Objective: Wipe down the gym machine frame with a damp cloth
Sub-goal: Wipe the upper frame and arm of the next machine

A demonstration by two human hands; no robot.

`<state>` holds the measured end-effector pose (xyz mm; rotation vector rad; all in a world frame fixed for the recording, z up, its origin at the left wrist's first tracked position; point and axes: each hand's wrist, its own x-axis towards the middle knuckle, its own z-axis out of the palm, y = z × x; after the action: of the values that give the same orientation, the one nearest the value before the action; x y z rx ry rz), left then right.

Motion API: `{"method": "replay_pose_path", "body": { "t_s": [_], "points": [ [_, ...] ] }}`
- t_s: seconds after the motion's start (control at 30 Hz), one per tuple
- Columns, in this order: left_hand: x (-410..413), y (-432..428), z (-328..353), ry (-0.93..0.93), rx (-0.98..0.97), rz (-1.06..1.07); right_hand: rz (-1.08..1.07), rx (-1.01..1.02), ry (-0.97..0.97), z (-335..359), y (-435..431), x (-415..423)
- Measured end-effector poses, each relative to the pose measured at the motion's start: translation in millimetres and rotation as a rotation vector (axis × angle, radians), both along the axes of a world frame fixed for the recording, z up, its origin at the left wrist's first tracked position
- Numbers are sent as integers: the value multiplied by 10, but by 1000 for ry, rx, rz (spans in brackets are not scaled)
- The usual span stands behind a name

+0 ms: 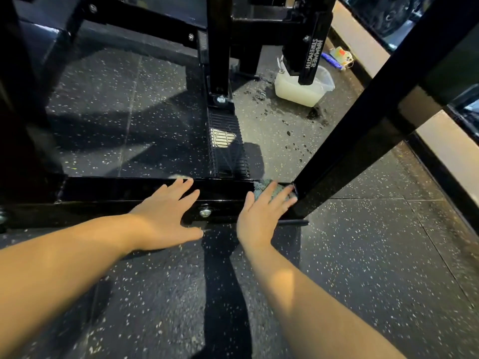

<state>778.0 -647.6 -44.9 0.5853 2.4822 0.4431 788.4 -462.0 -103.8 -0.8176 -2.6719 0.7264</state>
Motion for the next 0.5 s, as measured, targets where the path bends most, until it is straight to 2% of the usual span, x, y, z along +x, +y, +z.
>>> {"method": "replay_pose_path", "body": {
  "t_s": [0.07,0.1,0.2,0.33,0.43,0.5],
  "points": [
    [13,-56,27,-54,63,40,149,296,-139,40,180,-80],
    [43,-112,26,-27,85,49,226,370,-173,117,304,-139],
    [189,-375,-19,139,88,48,346,420,-266,173,686,-246],
    [292,-825,-66,274,39,144,231,435,-170,94,398,-298],
    [381,-1083,-90,320,120,221,423,452,44,8,-291,-306],
    [442,-1215,-104,341,123,264,599,434,108,27,-916,-275]
  ]
}}
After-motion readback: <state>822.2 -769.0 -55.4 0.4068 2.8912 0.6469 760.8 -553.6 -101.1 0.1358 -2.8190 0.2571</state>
